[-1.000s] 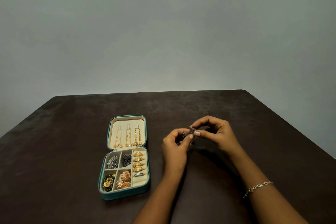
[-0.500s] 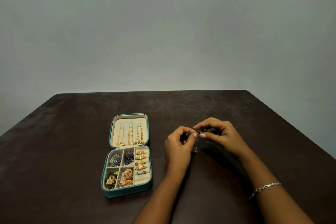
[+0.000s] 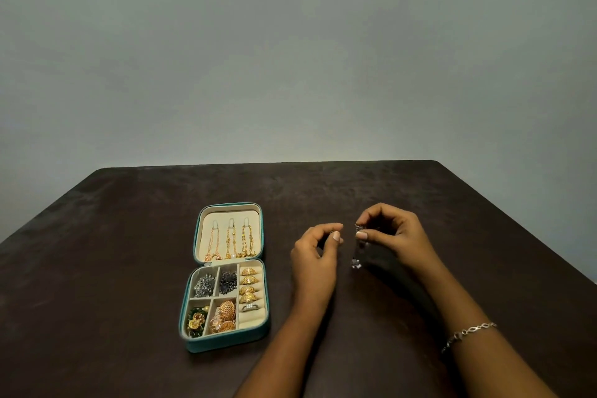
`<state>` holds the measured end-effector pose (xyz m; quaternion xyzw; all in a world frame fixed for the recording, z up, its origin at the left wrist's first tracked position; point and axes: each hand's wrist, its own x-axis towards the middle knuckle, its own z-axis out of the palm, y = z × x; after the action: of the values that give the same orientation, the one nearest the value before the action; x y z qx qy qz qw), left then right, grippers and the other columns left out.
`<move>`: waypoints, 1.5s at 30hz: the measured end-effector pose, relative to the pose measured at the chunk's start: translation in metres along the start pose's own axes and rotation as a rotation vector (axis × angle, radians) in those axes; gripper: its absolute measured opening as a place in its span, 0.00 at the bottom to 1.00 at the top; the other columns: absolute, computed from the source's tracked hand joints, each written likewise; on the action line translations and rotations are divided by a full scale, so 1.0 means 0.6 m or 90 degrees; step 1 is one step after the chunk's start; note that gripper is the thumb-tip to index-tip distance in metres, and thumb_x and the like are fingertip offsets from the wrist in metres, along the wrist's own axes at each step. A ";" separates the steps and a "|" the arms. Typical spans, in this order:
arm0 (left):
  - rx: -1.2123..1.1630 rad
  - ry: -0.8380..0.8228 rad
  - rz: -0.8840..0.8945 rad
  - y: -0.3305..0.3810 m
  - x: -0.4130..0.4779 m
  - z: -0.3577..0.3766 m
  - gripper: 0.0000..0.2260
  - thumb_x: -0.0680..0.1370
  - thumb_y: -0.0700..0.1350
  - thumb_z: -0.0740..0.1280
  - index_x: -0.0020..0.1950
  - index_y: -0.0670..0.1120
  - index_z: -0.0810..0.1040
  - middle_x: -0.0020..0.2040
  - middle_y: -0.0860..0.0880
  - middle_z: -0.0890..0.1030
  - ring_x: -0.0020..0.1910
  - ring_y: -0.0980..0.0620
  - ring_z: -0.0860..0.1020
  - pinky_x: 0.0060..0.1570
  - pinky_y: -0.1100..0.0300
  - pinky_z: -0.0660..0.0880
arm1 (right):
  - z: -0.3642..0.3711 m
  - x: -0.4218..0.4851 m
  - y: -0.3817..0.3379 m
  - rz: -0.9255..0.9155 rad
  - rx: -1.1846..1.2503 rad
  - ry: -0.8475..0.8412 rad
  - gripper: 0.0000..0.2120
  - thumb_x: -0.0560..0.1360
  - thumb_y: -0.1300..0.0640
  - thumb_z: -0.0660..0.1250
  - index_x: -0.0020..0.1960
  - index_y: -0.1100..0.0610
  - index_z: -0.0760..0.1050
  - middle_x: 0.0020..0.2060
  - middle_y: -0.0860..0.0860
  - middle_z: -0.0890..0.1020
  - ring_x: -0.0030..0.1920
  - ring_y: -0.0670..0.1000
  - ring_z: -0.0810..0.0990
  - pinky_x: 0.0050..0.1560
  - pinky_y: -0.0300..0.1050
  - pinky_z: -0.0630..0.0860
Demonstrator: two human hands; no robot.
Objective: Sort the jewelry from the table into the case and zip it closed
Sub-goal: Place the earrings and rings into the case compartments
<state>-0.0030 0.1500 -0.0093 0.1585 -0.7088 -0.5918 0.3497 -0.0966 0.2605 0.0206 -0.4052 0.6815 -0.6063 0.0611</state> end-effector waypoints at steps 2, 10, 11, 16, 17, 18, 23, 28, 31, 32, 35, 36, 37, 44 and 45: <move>-0.017 0.000 -0.008 0.002 0.000 -0.001 0.10 0.76 0.38 0.65 0.46 0.52 0.81 0.40 0.52 0.82 0.38 0.61 0.78 0.39 0.67 0.72 | -0.001 0.000 -0.001 0.007 0.012 -0.001 0.08 0.68 0.71 0.68 0.43 0.60 0.79 0.38 0.53 0.81 0.39 0.42 0.80 0.42 0.33 0.75; -0.145 -0.011 -0.034 0.013 -0.006 -0.007 0.07 0.74 0.35 0.66 0.45 0.43 0.83 0.39 0.44 0.84 0.42 0.52 0.82 0.46 0.63 0.77 | 0.004 -0.013 -0.009 0.070 0.088 0.036 0.04 0.72 0.69 0.65 0.45 0.66 0.77 0.40 0.60 0.82 0.42 0.51 0.82 0.44 0.41 0.78; -0.161 -0.015 -0.042 0.016 -0.009 -0.007 0.06 0.74 0.35 0.66 0.46 0.42 0.83 0.40 0.43 0.84 0.44 0.50 0.83 0.47 0.60 0.78 | 0.006 -0.019 -0.011 0.077 0.098 0.044 0.04 0.72 0.69 0.65 0.46 0.67 0.77 0.41 0.63 0.82 0.42 0.54 0.82 0.45 0.43 0.78; -0.284 -0.046 -0.160 0.043 -0.030 -0.021 0.06 0.75 0.37 0.66 0.47 0.38 0.81 0.40 0.40 0.84 0.41 0.46 0.83 0.40 0.62 0.79 | 0.004 -0.043 -0.042 0.175 0.136 0.100 0.05 0.73 0.66 0.65 0.46 0.65 0.78 0.39 0.59 0.84 0.40 0.51 0.83 0.41 0.39 0.77; -0.299 -0.051 -0.185 0.048 -0.035 -0.027 0.06 0.75 0.38 0.66 0.47 0.39 0.81 0.40 0.41 0.84 0.41 0.47 0.83 0.38 0.63 0.78 | 0.000 -0.043 -0.051 0.203 0.129 0.093 0.05 0.73 0.65 0.65 0.47 0.64 0.78 0.39 0.57 0.84 0.40 0.50 0.83 0.40 0.38 0.77; -0.317 -0.058 -0.208 0.054 -0.039 -0.034 0.06 0.75 0.38 0.65 0.47 0.39 0.81 0.40 0.41 0.84 0.41 0.48 0.83 0.37 0.64 0.78 | -0.003 -0.044 -0.062 0.232 0.129 0.082 0.05 0.73 0.64 0.65 0.47 0.63 0.79 0.39 0.57 0.85 0.40 0.50 0.83 0.39 0.38 0.78; -0.406 -0.091 -0.296 0.078 -0.056 -0.073 0.09 0.79 0.41 0.61 0.52 0.39 0.78 0.41 0.44 0.85 0.42 0.51 0.84 0.41 0.59 0.81 | -0.004 -0.047 -0.114 0.317 0.156 0.065 0.05 0.74 0.64 0.65 0.46 0.62 0.79 0.38 0.57 0.85 0.36 0.50 0.84 0.34 0.40 0.79; -0.449 -0.093 -0.317 0.093 -0.066 -0.120 0.10 0.79 0.42 0.60 0.53 0.38 0.76 0.42 0.42 0.84 0.42 0.51 0.84 0.41 0.54 0.80 | 0.013 -0.056 -0.150 0.354 0.190 0.051 0.04 0.74 0.66 0.64 0.44 0.65 0.78 0.37 0.60 0.84 0.35 0.54 0.84 0.37 0.42 0.81; -0.359 -0.094 -0.243 0.094 -0.067 -0.153 0.08 0.78 0.41 0.61 0.53 0.41 0.78 0.43 0.47 0.85 0.44 0.52 0.83 0.47 0.53 0.78 | 0.031 -0.069 -0.160 0.358 0.180 0.033 0.04 0.73 0.67 0.65 0.43 0.65 0.78 0.37 0.61 0.84 0.35 0.56 0.84 0.37 0.43 0.82; -0.333 -0.091 -0.204 0.094 -0.066 -0.165 0.08 0.77 0.39 0.62 0.53 0.41 0.78 0.43 0.47 0.85 0.45 0.52 0.83 0.49 0.53 0.78 | 0.034 -0.073 -0.162 0.356 0.177 0.030 0.04 0.73 0.67 0.65 0.43 0.65 0.78 0.37 0.61 0.84 0.35 0.56 0.84 0.37 0.43 0.82; -0.294 -0.048 -0.087 0.096 -0.061 -0.211 0.09 0.74 0.34 0.65 0.52 0.38 0.79 0.42 0.46 0.85 0.43 0.51 0.83 0.47 0.57 0.79 | 0.050 -0.081 -0.168 0.343 0.173 0.027 0.03 0.73 0.67 0.65 0.43 0.66 0.78 0.37 0.62 0.84 0.35 0.56 0.84 0.37 0.43 0.82; -0.280 -0.026 -0.052 0.095 -0.059 -0.226 0.09 0.73 0.33 0.65 0.51 0.38 0.79 0.41 0.45 0.85 0.42 0.50 0.83 0.45 0.59 0.80 | 0.056 -0.083 -0.170 0.337 0.173 0.028 0.04 0.73 0.67 0.65 0.43 0.66 0.78 0.37 0.62 0.84 0.35 0.55 0.84 0.37 0.43 0.82; -0.266 -0.002 -0.025 0.093 -0.056 -0.239 0.08 0.73 0.33 0.66 0.51 0.38 0.80 0.41 0.45 0.85 0.41 0.50 0.83 0.43 0.61 0.80 | 0.062 -0.083 -0.171 0.330 0.175 0.028 0.04 0.73 0.67 0.64 0.43 0.66 0.77 0.37 0.61 0.84 0.35 0.55 0.84 0.38 0.42 0.82; -0.168 0.118 0.045 0.055 -0.051 -0.302 0.09 0.73 0.33 0.67 0.47 0.46 0.81 0.42 0.46 0.84 0.42 0.52 0.83 0.42 0.63 0.79 | 0.122 -0.070 -0.183 0.274 0.165 0.033 0.05 0.74 0.65 0.64 0.44 0.64 0.78 0.39 0.60 0.84 0.37 0.54 0.84 0.38 0.41 0.81; -0.151 0.126 0.047 0.046 -0.053 -0.307 0.10 0.73 0.34 0.67 0.46 0.47 0.81 0.42 0.48 0.84 0.42 0.52 0.83 0.42 0.62 0.80 | 0.133 -0.065 -0.183 0.269 0.167 0.035 0.05 0.74 0.65 0.64 0.45 0.63 0.78 0.39 0.60 0.84 0.38 0.54 0.84 0.39 0.41 0.81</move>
<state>0.1502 0.0433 0.0175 0.1476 -0.6015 -0.6396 0.4553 0.0277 0.2300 0.0805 -0.2261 0.6678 -0.6742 0.2200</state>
